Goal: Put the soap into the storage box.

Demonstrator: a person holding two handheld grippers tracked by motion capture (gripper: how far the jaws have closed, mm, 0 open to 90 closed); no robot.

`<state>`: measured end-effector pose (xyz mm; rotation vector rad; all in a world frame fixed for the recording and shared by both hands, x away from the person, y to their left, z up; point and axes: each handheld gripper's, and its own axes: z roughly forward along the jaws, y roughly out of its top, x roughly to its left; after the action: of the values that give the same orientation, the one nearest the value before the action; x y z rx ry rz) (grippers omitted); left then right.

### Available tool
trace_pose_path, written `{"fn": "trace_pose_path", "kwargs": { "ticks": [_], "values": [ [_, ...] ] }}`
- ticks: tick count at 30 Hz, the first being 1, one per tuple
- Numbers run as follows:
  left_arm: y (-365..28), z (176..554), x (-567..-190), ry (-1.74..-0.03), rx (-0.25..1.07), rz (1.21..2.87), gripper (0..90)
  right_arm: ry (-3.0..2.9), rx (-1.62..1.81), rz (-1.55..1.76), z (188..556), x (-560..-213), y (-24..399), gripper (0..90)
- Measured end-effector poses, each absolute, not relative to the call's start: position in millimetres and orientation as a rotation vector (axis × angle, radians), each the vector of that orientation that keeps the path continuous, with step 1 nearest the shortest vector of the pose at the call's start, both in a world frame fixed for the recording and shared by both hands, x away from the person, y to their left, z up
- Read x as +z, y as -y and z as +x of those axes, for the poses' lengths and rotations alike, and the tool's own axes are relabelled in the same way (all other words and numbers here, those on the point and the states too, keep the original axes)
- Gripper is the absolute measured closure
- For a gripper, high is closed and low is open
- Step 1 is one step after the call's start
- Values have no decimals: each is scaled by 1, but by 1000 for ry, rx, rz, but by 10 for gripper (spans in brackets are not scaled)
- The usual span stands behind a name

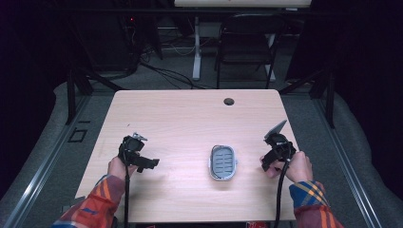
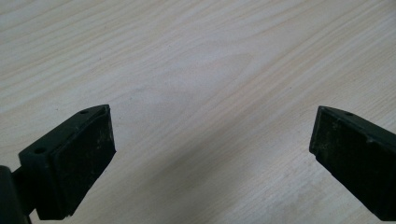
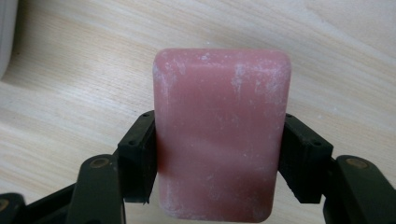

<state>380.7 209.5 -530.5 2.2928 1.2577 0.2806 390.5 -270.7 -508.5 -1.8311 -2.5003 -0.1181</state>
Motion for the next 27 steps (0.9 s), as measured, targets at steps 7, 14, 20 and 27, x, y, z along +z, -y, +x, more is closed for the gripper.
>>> {"fn": "trace_pose_path", "kwargs": {
  "ticks": [7,14,20,27],
  "values": [
    [-209,380,-530,-1260,281,2290,2,2503,-144,-1823,390,-508,263,373],
    [-210,380,-530,-1257,282,2291,2,2525,-121,-1776,392,-506,258,373],
    [-209,381,-531,-1256,276,2293,2,2532,-133,-1757,395,-506,248,373],
    [-210,381,-531,-1261,271,2292,2,2551,-99,-1716,399,-506,242,373]
  ]
}}
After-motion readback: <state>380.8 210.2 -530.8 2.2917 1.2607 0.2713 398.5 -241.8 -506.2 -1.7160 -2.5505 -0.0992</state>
